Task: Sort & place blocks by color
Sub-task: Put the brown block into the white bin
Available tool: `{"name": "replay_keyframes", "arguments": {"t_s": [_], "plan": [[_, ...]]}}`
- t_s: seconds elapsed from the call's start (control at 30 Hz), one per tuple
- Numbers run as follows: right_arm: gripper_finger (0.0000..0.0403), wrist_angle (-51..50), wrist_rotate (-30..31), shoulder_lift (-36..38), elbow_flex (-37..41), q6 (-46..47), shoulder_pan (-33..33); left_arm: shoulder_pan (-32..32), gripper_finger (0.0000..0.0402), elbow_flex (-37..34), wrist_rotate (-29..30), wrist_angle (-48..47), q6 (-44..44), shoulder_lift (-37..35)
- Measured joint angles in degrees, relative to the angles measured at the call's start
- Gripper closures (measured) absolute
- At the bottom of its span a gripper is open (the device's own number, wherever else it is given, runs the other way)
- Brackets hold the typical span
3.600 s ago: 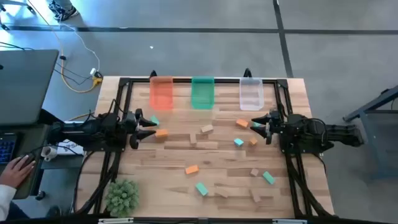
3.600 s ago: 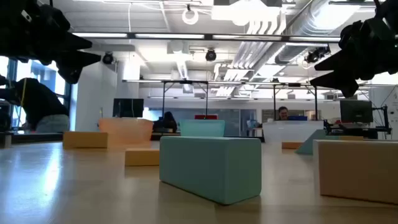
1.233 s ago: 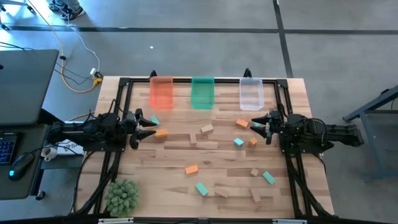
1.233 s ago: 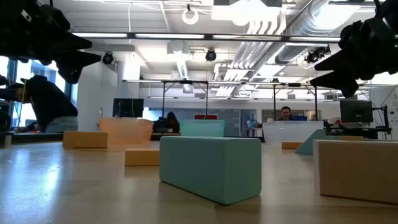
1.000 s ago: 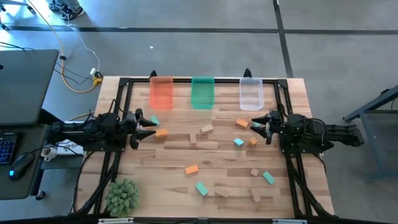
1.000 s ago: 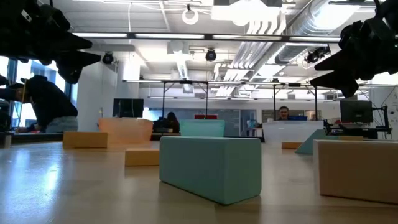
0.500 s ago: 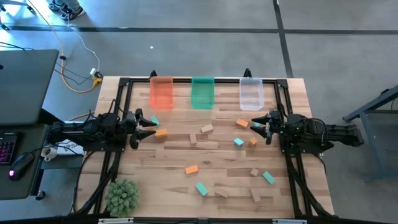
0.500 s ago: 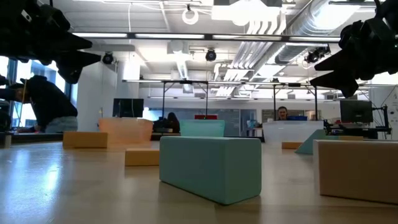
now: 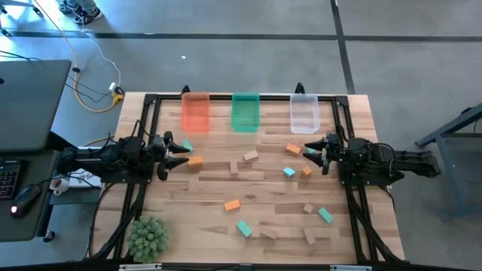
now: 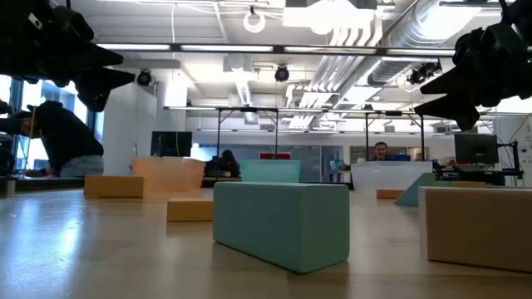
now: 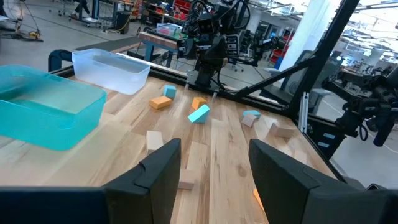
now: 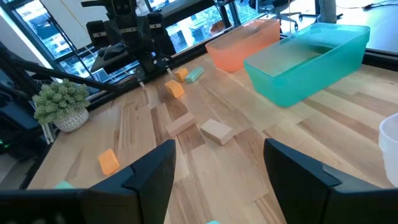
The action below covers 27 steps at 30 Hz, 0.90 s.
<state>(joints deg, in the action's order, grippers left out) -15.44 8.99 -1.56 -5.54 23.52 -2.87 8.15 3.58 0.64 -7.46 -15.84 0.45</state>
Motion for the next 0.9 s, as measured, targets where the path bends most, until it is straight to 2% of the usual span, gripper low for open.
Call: {"name": "replay_keyframes", "arguments": {"t_s": [0.23, 0.37, 0.7, 0.9], "plan": [[0.0172, 0.1, 0.1, 0.0, 0.0, 0.0, 0.0, 0.0, 0.0223, 0.0, 0.0, 0.0, 0.0, 0.0], [0.0172, 2.6, 2.9, 0.0, 0.2, 1.8, 0.0, 0.0, 0.0223, 0.0, 0.0, 0.0, 0.0, 0.0], [0.0172, 23.0, 10.2, 0.0, 0.2, 8.7, 0.0, 0.0, 0.0223, 0.0, 0.0, 0.0, 0.0, 0.0], [0.0172, 35.6, 12.6, 0.0, 0.1, -0.1, 0.0, 0.0, 0.0223, 0.0, 0.0, 0.0, 0.0, 0.0]]}}
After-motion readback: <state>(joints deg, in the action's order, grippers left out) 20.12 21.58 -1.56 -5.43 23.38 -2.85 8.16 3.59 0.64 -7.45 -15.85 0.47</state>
